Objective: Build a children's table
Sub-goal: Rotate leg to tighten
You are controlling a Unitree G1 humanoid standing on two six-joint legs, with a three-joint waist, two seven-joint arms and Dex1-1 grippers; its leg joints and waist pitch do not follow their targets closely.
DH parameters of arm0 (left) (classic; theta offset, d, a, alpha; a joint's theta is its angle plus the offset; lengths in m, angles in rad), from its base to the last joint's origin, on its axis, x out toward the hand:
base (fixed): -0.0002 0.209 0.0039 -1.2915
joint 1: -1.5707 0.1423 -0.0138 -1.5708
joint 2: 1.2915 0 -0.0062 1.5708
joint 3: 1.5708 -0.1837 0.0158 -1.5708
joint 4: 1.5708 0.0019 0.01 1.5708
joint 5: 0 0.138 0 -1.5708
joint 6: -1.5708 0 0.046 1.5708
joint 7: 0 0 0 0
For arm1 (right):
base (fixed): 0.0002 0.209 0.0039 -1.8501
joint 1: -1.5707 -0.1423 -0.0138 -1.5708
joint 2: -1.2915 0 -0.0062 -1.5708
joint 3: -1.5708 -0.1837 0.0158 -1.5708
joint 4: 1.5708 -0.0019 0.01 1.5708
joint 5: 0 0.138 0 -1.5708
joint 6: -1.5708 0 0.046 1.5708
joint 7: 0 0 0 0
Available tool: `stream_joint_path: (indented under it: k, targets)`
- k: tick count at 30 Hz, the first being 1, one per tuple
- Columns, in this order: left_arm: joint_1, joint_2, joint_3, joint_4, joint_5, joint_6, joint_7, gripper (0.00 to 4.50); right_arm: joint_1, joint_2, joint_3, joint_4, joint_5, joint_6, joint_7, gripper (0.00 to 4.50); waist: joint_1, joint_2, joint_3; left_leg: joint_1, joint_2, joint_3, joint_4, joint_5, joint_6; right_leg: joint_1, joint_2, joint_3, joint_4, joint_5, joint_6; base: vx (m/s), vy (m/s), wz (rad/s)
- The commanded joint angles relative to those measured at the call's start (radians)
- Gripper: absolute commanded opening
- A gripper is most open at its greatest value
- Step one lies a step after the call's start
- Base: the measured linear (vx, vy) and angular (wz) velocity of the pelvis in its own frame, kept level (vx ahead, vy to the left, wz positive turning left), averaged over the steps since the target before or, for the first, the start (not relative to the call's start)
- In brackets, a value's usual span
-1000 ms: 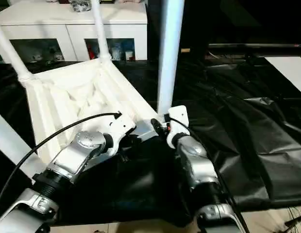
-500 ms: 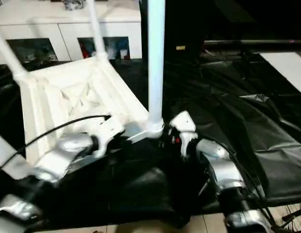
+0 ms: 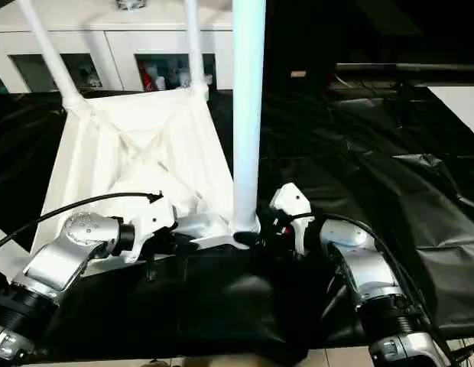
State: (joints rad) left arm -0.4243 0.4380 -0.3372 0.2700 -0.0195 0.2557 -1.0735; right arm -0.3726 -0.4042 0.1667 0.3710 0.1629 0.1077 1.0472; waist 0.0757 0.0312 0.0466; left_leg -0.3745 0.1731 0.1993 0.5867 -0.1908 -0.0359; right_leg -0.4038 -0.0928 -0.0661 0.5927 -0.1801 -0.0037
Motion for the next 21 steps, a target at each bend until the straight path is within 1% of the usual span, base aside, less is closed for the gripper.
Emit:
stream_joint_path:
  k: [1,2,5,6,7,9,10,11,14,15,18,19,21]
  targets:
    - [0.008,-0.007,-0.021,-0.031,-0.028,-0.011,-0.033,0.00,-0.001,0.003,0.010,-0.005,0.011,-0.003,0.017,3.64,-0.001,-0.007,-0.047,0.014,0.061,-0.027,-0.076,-0.222,0.057,0.043,-0.059,0.047,-0.067,-0.222,-0.234,0.000,0.000,0.00]
    - [0.010,-0.006,-0.020,-0.033,-0.028,-0.010,-0.036,0.00,-0.004,0.008,0.008,0.002,0.016,-0.002,0.015,3.64,0.000,-0.007,-0.048,0.014,0.061,-0.027,-0.076,-0.214,0.057,0.042,-0.058,0.047,-0.065,-0.207,-0.237,0.000,0.000,0.00]
    - [0.014,-0.005,-0.018,-0.037,-0.026,-0.007,-0.040,0.00,-0.009,0.016,0.005,0.008,0.024,-0.003,0.012,3.33,0.002,-0.006,-0.047,0.015,0.061,-0.026,-0.075,-0.209,0.058,0.042,-0.058,0.047,-0.064,-0.190,-0.243,0.000,0.000,0.00]
    - [0.014,-0.005,-0.018,-0.037,-0.026,-0.007,-0.040,0.00,-0.009,0.016,0.005,0.008,0.024,-0.003,0.012,3.23,0.003,-0.004,-0.048,0.015,0.061,-0.026,-0.075,-0.208,0.058,0.043,-0.058,0.047,-0.063,-0.189,-0.243,0.000,0.000,0.00]
    - [0.015,-0.004,-0.018,-0.037,-0.025,-0.008,-0.040,0.00,-0.009,0.019,0.004,0.010,0.022,-0.007,0.014,3.09,0.004,-0.006,-0.048,0.016,0.060,-0.026,-0.075,-0.207,0.058,0.043,-0.057,0.047,-0.064,-0.187,-0.243,0.000,0.000,0.00]
    - [0.016,-0.003,-0.019,-0.037,-0.025,-0.007,-0.041,0.00,-0.008,0.021,0.004,0.011,0.022,-0.009,0.018,2.89,0.005,-0.006,-0.047,0.014,0.061,-0.026,-0.076,-0.209,0.057,0.043,-0.059,0.047,-0.064,-0.194,-0.242,0.000,0.000,0.00]
    - [0.016,-0.003,-0.019,-0.039,-0.025,-0.005,-0.043,0.00,-0.007,0.022,0.003,0.011,0.022,-0.009,0.021,2.89,0.005,-0.005,-0.047,0.015,0.061,-0.026,-0.076,-0.214,0.054,0.043,-0.058,0.047,-0.065,-0.201,-0.240,0.000,0.000,0.00]
    - [0.017,-0.003,-0.019,-0.039,-0.025,-0.005,-0.044,0.00,-0.006,0.023,0.003,0.011,0.022,-0.009,0.021,2.79,0.005,-0.006,-0.046,0.016,0.061,-0.027,-0.077,-0.218,0.052,0.043,-0.058,0.047,-0.065,-0.206,-0.238,0.000,0.000,0.00]
    - [0.017,-0.003,-0.019,-0.039,-0.025,-0.004,-0.046,0.00,-0.003,0.024,0.003,0.010,0.022,-0.009,0.023,2.73,0.005,-0.005,-0.046,0.015,0.061,-0.027,-0.077,-0.216,0.051,0.043,-0.058,0.047,-0.065,-0.202,-0.238,0.000,0.000,0.00]
    - [0.017,-0.002,-0.019,-0.039,-0.024,-0.004,-0.047,0.00,-0.001,0.024,0.004,0.009,0.022,-0.009,0.025,2.71,0.004,-0.007,-0.047,0.015,0.061,-0.026,-0.076,-0.215,0.052,0.043,-0.058,0.047,-0.065,-0.202,-0.239,0.000,0.000,0.00]
    - [0.019,-0.005,-0.020,-0.035,-0.021,-0.001,-0.045,0.00,0.009,0.026,0.007,0.009,0.016,-0.010,0.015,2.70,0.004,-0.005,-0.047,0.015,0.061,-0.027,-0.076,-0.211,0.051,0.043,-0.058,0.047,-0.064,-0.195,-0.240,0.000,0.000,0.00]
    - [0.018,-0.012,-0.020,-0.027,-0.014,0.005,-0.031,0.00,0.010,0.037,0.002,0.022,0.006,-0.006,-0.020,2.69,0.004,-0.003,-0.048,0.015,0.061,-0.027,-0.076,-0.212,0.050,0.043,-0.058,0.047,-0.064,-0.193,-0.241,0.000,0.000,0.00]
    - [0.007,-0.035,-0.018,0.004,0.003,0.011,0.014,0.00,0.009,0.070,-0.015,0.050,-0.014,-0.008,-0.108,2.68,0.002,-0.003,-0.047,0.015,0.060,-0.026,-0.077,-0.223,0.044,0.043,-0.059,0.047,-0.066,-0.211,-0.239,0.000,0.000,0.00]
